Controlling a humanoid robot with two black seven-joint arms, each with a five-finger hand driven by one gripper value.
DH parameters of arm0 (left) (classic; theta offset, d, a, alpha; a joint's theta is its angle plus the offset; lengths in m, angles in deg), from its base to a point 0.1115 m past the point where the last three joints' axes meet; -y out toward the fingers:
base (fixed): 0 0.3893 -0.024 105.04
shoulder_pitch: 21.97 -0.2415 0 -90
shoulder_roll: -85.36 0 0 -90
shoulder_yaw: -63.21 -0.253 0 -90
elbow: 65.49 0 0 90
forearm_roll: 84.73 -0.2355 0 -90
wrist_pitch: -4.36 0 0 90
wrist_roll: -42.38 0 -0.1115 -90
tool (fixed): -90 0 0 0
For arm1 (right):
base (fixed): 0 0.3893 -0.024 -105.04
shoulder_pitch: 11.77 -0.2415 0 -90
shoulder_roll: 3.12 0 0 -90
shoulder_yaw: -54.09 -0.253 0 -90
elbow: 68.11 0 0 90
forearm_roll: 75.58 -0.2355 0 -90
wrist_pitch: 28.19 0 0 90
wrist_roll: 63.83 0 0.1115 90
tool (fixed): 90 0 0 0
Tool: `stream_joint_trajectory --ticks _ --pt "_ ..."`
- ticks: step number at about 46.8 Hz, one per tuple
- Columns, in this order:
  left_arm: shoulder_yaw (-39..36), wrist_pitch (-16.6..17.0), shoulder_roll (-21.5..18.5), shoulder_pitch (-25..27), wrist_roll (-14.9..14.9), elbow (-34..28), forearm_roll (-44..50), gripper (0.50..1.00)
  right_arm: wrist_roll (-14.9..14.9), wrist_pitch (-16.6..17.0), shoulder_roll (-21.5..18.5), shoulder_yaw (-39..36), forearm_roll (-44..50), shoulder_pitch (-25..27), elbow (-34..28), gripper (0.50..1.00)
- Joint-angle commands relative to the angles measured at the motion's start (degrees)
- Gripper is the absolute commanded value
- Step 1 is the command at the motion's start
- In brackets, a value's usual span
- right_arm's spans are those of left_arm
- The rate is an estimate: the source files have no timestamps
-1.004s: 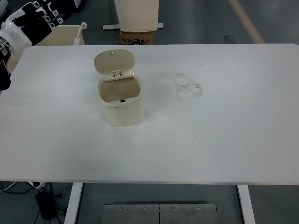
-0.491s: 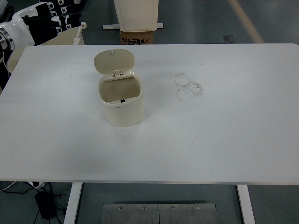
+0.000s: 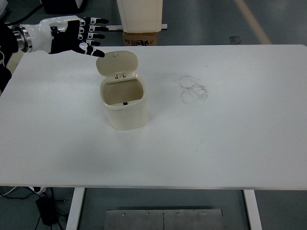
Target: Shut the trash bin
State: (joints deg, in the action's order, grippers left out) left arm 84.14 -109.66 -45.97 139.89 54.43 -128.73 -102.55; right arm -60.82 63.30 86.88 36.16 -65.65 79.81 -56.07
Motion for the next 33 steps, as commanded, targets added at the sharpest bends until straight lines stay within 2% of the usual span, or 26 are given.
stream_joint_trajectory --ticks 1,10,20,33 --pt "-0.6 -0.6 -1.0 1.8 0.0 -1.9 -2.7 1.0 0.0 0.0 0.0 0.0 0.0 0.0 -0.1 0.993" --pt "-7.6 -0.7 -3.4 7.4 0.0 -7.6 -7.0 1.0 0.1 0.0 0.0 0.0 0.0 0.0 -0.1 0.993" --pt "-15.8 -2.8 -3.6 13.9 0.1 -8.1 -10.6 1.0 0.0 0.0 0.0 0.0 0.0 0.0 0.0 0.993" --pt "-16.5 -3.8 -3.1 14.7 1.6 -8.4 -13.7 1.0 0.1 0.0 0.0 0.0 0.0 0.0 0.0 0.993"
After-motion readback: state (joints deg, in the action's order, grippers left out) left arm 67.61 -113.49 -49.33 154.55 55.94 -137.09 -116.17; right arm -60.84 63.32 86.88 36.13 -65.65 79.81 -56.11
